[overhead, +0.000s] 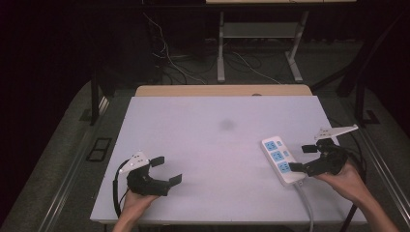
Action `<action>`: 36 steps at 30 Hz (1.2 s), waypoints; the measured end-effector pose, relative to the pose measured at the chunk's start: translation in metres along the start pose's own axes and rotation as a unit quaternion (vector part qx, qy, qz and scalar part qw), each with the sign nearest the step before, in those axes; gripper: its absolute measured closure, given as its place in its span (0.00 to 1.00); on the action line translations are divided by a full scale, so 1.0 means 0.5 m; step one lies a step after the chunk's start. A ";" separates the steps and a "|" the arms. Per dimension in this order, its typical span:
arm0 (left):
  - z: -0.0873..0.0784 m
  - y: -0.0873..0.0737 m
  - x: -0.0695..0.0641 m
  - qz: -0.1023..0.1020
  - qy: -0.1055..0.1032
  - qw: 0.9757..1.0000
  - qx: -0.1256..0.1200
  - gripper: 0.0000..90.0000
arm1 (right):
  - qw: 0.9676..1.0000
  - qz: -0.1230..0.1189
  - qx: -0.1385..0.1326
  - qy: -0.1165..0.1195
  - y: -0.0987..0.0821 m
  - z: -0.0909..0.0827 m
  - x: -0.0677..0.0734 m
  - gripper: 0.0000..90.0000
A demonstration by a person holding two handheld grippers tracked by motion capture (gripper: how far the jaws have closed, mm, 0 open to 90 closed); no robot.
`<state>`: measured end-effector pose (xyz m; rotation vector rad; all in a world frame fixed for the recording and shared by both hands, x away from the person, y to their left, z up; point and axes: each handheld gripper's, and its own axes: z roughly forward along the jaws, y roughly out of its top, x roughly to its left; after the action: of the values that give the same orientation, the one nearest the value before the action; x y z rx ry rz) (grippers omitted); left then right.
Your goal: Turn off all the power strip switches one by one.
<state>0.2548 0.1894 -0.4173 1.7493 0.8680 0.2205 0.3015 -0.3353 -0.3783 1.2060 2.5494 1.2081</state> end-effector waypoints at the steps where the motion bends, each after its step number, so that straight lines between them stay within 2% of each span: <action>1: 0.000 0.000 0.000 0.000 0.000 1.000 0.000 0.00 | 1.000 -0.001 0.004 -0.002 0.002 0.001 -0.003 0.01; 8: 0.000 -0.001 0.004 0.000 0.001 1.000 0.004 0.00 | 1.000 -0.005 0.024 -0.008 0.006 0.004 -0.016 0.01; 11: 0.000 -0.002 0.007 -0.002 0.002 1.000 0.003 0.00 | 0.999 -0.011 0.033 0.002 0.008 0.005 -0.019 0.13; 12: -0.001 -0.002 0.007 -0.003 0.003 1.000 0.003 0.00 | 0.999 -0.011 0.039 0.002 0.009 0.006 -0.021 0.17; 13: -0.001 -0.002 0.007 -0.003 0.003 1.000 0.003 0.00 | 0.999 -0.011 0.039 0.002 0.009 0.006 -0.021 0.17; 20: 0.001 -0.002 0.007 -0.003 0.002 1.000 0.003 0.00 | 0.999 -0.009 0.049 -0.006 0.010 0.011 -0.030 0.51; 24: 0.000 -0.003 0.007 -0.004 0.002 1.000 0.002 0.00 | 0.998 -0.011 0.059 -0.012 0.008 0.014 -0.034 0.63; 32: 0.001 -0.003 0.007 -0.003 0.002 1.000 0.003 0.00 | 0.997 -0.005 0.073 0.000 0.005 0.018 -0.042 0.84; 36: 0.001 -0.003 0.007 -0.002 0.001 1.000 0.002 0.00 | 0.997 -0.004 0.082 0.013 0.003 0.023 -0.048 0.99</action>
<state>0.2568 0.1914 -0.4195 1.7516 0.8746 0.2184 0.3232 -0.3440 -0.3911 1.2180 2.7161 1.0357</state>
